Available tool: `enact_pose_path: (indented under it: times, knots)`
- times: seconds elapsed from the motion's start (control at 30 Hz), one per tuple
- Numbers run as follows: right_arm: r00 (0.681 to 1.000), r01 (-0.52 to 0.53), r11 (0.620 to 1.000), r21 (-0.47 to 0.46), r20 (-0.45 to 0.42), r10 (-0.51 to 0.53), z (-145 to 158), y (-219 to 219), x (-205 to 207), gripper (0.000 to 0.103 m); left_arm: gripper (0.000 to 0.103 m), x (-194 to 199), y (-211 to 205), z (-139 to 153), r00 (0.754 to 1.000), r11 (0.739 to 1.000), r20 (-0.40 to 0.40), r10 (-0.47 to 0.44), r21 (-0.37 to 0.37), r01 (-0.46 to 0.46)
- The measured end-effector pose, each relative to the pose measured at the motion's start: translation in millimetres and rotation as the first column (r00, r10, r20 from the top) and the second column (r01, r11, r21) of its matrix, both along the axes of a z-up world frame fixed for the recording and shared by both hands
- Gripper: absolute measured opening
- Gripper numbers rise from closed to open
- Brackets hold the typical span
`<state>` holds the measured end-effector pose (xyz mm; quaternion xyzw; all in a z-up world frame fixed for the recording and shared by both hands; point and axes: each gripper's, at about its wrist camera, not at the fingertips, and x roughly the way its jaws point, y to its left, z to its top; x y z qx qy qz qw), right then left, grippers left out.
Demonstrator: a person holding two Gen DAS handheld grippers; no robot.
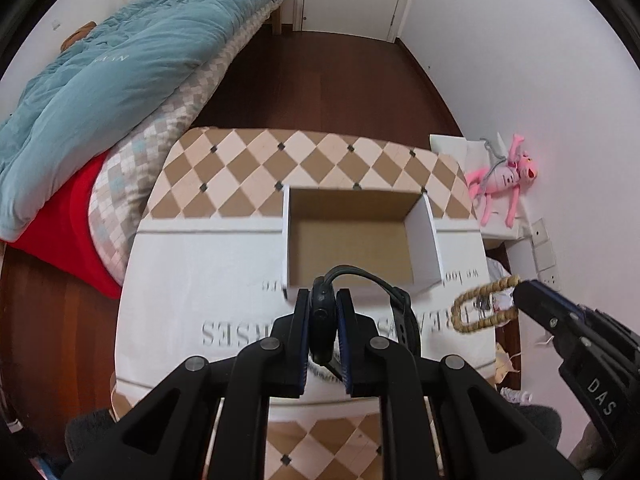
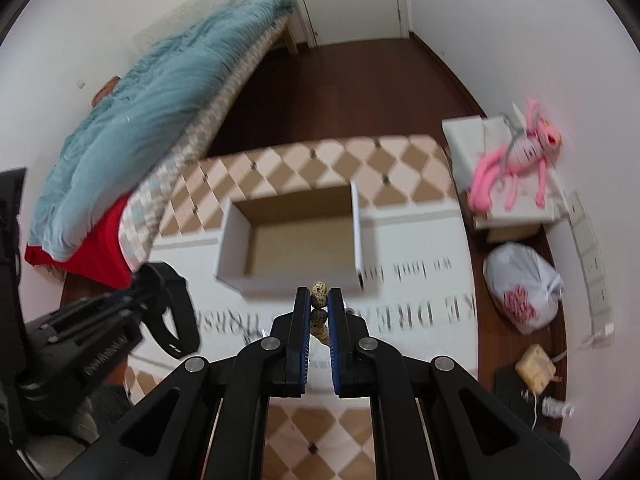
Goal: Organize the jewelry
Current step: 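Carry the band and bead bracelet into the white box and open both tools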
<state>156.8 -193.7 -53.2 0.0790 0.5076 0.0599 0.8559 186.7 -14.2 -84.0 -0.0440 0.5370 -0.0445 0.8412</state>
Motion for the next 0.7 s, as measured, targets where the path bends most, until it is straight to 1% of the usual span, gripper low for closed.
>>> enact_pose_path:
  times: [0.1, 0.23, 0.3, 0.4, 0.57, 0.67, 0.7]
  knots:
    - [1.000, -0.012, 1.000, 0.010, 0.009, 0.012, 5.1, 4.9, 26.4, 0.009, 0.010, 23.5, 2.7, -3.5, 1.000, 1.000, -0.019, 0.004, -0.010, -0.004]
    - [0.999, -0.030, 0.999, 0.025, -0.015, 0.030, -2.2, 11.2, 62.7, 0.009, 0.010, 54.8, 8.5, -17.0, 0.998, 0.999, -0.063, 0.020, -0.028, -0.022]
    - [0.998, -0.040, 0.999, 0.034, -0.040, 0.042, -10.4, 14.4, 78.1, 0.009, 0.010, 67.4, 10.0, -25.1, 0.996, 0.999, -0.087, 0.026, -0.040, -0.029]
    - [0.996, -0.049, 0.999, 0.023, -0.079, 0.051, -28.0, 20.3, 100.0, 0.009, 0.010, 84.3, 9.6, -36.1, 0.993, 0.999, -0.117, 0.018, -0.043, -0.023]
    - [0.990, -0.057, 0.998, 0.038, -0.123, 0.062, -51.6, 24.3, 121.0, 0.009, 0.011, 107.7, 3.8, -50.8, 0.984, 0.998, -0.175, -0.012, -0.069, 0.000]
    - [0.986, -0.070, 0.996, 0.057, -0.147, 0.077, -63.3, 26.6, 132.5, 0.009, 0.012, 122.2, -0.6, -58.8, 0.977, 0.998, -0.211, -0.017, -0.055, 0.006]
    - [0.983, -0.075, 0.995, 0.063, -0.162, 0.085, -66.9, 27.3, 135.2, 0.009, 0.015, 125.5, -1.4, -60.6, 0.976, 0.999, -0.216, -0.018, -0.041, 0.010]
